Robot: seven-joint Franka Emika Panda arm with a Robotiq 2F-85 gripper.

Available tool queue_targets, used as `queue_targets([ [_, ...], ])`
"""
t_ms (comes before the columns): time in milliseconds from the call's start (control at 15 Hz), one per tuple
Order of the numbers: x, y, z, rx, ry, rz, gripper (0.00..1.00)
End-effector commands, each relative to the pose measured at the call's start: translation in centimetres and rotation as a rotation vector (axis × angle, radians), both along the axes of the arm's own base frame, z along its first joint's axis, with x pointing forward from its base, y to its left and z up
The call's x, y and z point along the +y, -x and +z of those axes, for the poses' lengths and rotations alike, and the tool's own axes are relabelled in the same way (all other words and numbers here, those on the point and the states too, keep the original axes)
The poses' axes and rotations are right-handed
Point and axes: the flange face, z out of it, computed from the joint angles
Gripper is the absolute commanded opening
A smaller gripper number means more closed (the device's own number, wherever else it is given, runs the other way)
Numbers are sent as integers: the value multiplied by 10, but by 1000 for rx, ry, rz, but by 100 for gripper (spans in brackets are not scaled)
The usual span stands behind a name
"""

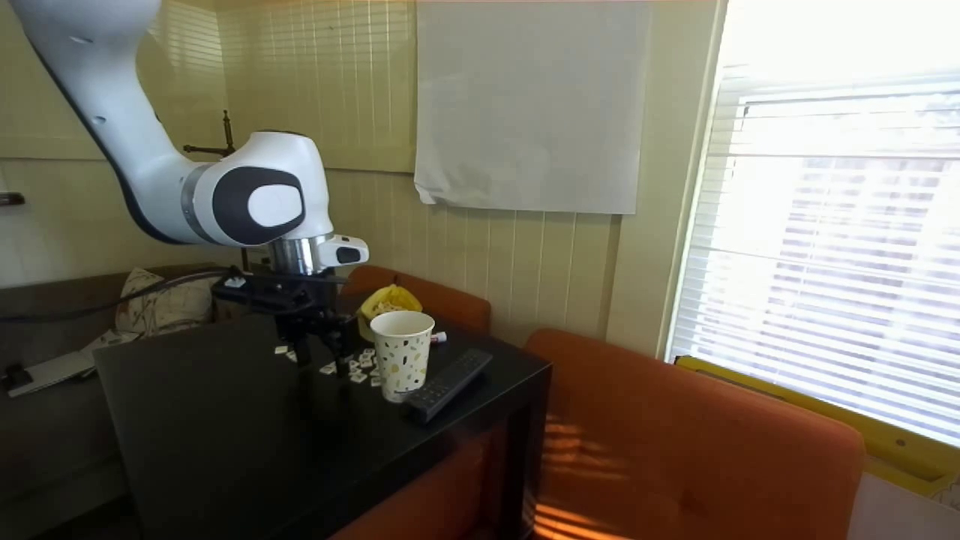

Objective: Put one letter block in the paper cup

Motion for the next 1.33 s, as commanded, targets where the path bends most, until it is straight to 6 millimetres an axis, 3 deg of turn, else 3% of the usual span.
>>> queue_targets([
  [0,-2,-1,-4,-15,5,-11,70],
  [133,-2,-1,-5,-13,1,-16,71],
  [400,0,-2,-5,-5,-14,-19,62],
  [1133,3,-5,-6,31,-87,-13,52],
  [1267,2,-7,-4,33,-89,4,45],
])
